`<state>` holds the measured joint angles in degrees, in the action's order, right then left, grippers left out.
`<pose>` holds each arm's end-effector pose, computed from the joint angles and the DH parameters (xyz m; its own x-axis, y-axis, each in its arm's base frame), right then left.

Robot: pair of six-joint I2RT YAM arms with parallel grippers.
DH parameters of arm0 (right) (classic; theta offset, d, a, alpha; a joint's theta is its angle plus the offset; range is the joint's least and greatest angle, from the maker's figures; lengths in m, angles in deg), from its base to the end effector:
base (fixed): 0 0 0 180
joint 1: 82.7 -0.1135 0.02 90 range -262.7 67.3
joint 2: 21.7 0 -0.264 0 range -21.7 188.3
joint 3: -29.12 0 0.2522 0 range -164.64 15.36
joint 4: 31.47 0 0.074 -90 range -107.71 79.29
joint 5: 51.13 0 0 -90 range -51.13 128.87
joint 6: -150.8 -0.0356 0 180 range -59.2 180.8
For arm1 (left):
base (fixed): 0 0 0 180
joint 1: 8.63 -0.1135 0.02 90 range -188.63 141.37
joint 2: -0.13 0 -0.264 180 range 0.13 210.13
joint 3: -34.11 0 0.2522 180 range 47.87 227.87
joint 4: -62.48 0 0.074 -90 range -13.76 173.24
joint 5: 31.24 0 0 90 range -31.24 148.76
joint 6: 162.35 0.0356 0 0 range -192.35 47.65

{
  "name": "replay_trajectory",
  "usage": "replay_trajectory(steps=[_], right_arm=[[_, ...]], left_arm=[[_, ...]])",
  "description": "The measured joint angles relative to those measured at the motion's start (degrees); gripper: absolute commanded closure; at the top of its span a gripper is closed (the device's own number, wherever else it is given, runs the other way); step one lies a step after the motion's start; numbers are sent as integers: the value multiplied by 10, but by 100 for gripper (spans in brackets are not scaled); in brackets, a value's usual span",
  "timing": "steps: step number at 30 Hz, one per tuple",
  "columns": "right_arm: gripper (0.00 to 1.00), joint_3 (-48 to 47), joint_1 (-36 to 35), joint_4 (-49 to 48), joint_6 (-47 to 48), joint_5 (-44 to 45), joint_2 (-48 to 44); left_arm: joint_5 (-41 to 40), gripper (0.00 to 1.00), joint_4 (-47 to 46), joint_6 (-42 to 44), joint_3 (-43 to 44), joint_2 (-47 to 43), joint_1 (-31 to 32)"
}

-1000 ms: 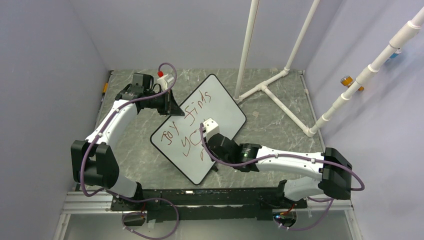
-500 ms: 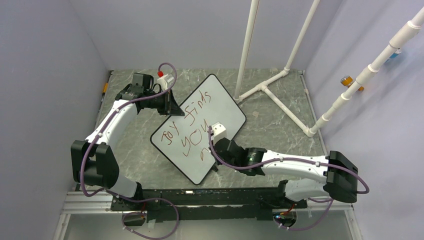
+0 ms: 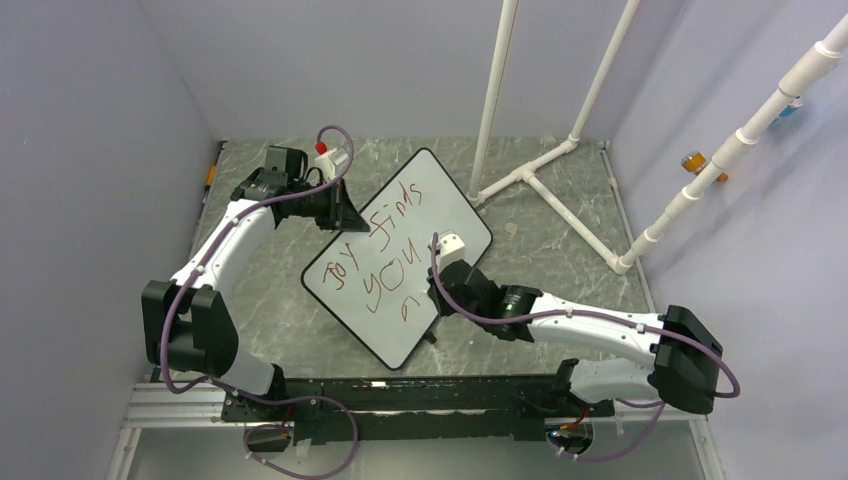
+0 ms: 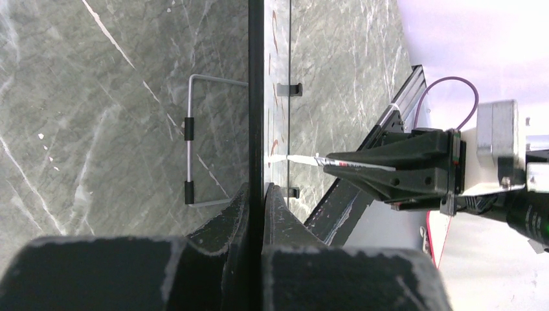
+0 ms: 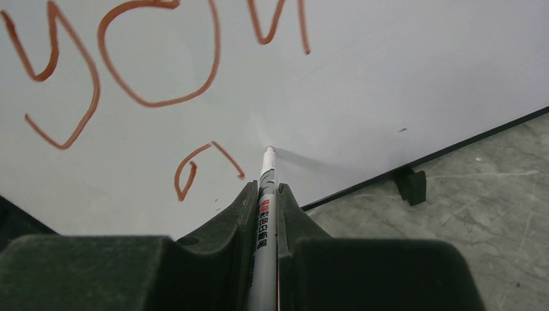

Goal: Write a sentence on the whiteboard

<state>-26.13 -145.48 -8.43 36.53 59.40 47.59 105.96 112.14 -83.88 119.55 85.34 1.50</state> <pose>0.1286 0.2228 0.2345 -0.5411 -0.2104 -0.8142 -0.5292 0.8377 0.1352 0.3045 -0.0809 0.3030 -0.8505 0.0140 -0.5258 0.4279 0.5998 -0.6761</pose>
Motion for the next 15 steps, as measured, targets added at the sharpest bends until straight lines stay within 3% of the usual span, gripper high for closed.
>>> replay_trajectory(steps=[5,15], right_arm=[[100,0,34,-14,1,-18,0],[100,-2,37,-36,1,-51,1]], left_arm=[[0,100,0,0,0,0,0],[-1,100,0,1,0,0,0]])
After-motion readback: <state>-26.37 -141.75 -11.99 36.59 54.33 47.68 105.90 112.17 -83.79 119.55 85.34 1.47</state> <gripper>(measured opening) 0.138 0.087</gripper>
